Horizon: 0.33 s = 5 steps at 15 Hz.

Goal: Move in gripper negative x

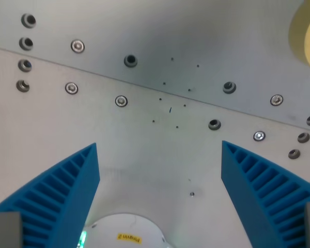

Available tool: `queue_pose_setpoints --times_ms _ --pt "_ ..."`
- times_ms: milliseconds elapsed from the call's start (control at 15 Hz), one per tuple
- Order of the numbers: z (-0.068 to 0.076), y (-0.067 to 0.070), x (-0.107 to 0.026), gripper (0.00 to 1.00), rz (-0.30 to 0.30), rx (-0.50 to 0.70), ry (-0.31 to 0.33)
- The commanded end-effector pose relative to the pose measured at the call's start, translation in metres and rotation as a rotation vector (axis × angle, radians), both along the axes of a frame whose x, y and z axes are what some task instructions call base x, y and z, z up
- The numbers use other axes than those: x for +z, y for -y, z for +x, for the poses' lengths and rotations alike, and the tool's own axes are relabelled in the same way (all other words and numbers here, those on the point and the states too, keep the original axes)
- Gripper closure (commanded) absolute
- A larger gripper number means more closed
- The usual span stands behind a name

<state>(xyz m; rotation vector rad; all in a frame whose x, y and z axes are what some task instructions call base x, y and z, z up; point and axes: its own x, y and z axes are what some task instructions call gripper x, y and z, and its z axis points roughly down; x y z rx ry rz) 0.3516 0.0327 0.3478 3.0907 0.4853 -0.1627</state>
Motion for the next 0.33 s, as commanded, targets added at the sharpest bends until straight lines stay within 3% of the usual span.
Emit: queue_pose_setpoints --times_ms 67,333 --pt "-0.024 0.011 0.004 0.0 0.022 0.017 0.093" --pt "-0.043 0.017 0.004 0.0 0.022 0.017 0.093"
